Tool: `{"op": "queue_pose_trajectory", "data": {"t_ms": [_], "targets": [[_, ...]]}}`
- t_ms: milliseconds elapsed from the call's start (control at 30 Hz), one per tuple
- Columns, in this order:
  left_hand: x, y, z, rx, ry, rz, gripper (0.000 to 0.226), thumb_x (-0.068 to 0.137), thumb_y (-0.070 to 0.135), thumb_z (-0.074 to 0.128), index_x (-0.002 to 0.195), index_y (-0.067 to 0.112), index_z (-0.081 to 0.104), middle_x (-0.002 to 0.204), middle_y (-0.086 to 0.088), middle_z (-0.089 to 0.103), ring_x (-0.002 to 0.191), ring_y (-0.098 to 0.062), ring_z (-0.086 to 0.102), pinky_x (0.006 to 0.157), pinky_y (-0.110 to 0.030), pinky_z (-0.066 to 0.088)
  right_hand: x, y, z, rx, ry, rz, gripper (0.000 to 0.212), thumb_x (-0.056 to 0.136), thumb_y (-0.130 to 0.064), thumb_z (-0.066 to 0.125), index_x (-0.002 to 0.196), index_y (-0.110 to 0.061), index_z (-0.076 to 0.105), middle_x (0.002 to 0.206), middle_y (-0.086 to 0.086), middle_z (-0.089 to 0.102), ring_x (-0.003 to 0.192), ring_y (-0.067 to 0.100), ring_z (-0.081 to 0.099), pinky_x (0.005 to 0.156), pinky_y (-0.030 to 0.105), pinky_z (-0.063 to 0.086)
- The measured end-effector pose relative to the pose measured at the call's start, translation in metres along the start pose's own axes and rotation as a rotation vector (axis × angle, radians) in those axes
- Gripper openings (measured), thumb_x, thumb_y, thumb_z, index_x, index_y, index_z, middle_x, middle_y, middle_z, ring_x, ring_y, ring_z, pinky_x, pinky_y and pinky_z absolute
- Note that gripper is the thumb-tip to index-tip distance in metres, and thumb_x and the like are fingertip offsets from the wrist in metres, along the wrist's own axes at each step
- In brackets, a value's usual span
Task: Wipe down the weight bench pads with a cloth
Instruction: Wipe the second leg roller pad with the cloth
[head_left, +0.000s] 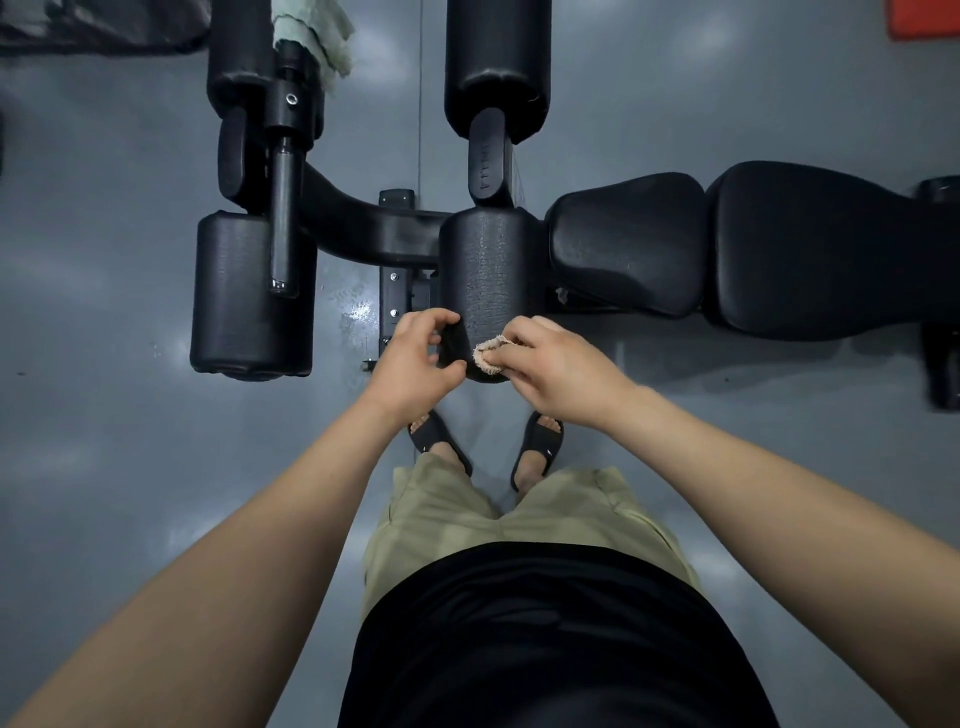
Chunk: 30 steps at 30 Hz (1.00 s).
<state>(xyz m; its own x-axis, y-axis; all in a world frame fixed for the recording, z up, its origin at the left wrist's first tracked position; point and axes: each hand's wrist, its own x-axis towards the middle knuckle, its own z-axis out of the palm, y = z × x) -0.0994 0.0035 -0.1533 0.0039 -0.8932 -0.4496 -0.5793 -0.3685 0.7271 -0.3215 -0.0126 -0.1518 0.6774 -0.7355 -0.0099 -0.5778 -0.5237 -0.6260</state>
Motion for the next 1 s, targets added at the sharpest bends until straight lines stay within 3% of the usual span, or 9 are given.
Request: {"op": "queue_pose_trajectory", "data": {"t_ms": [300,633,867,1000], "targets": [[0.0,0.003,0.0,0.014,-0.026,-0.006,0.054,0.083,0.006,0.074,0.131,0.022,0.056,0.126,0.005,0.041,0.113,-0.012,0.05,0.105,-0.035,0.049,0.057,0.025,-0.024,-0.102,0.205,0.21,0.013,0.092,-0.012,0.06,0.102,-0.007,0.068,0.098,0.013,0.054,0.083,0.036,0.057,0.068,0.043,0.052],[-0.005,0.008,0.005,0.182,-0.007,0.059,0.055,0.086,0.014,0.071,0.138,0.02,0.052,0.132,0.005,0.043,0.119,-0.02,0.049,0.104,-0.036,0.046,0.116,0.042,-0.044,-0.152,0.236,0.322,0.028,0.097,-0.017,0.053,0.117,-0.019,0.072,0.106,0.012,0.058,0.093,0.04,0.055,0.077,0.042,0.05],[-0.008,0.011,0.006,0.236,0.01,0.085,0.054,0.087,0.012,0.07,0.138,0.017,0.053,0.136,-0.001,0.045,0.13,-0.021,0.044,0.109,-0.031,0.04,0.1,0.035,-0.031,-0.153,0.217,0.2,0.022,0.091,-0.007,0.057,0.105,-0.018,0.071,0.107,0.007,0.061,0.086,0.035,0.051,0.079,0.042,0.05],[-0.01,0.015,0.01,0.262,0.017,0.12,0.052,0.088,0.015,0.072,0.137,0.017,0.055,0.134,-0.002,0.046,0.129,-0.021,0.042,0.106,-0.028,0.038,0.067,0.026,-0.02,-0.087,0.146,0.143,0.024,0.092,-0.007,0.06,0.112,-0.013,0.072,0.108,0.007,0.061,0.088,0.031,0.052,0.081,0.036,0.047]]}}
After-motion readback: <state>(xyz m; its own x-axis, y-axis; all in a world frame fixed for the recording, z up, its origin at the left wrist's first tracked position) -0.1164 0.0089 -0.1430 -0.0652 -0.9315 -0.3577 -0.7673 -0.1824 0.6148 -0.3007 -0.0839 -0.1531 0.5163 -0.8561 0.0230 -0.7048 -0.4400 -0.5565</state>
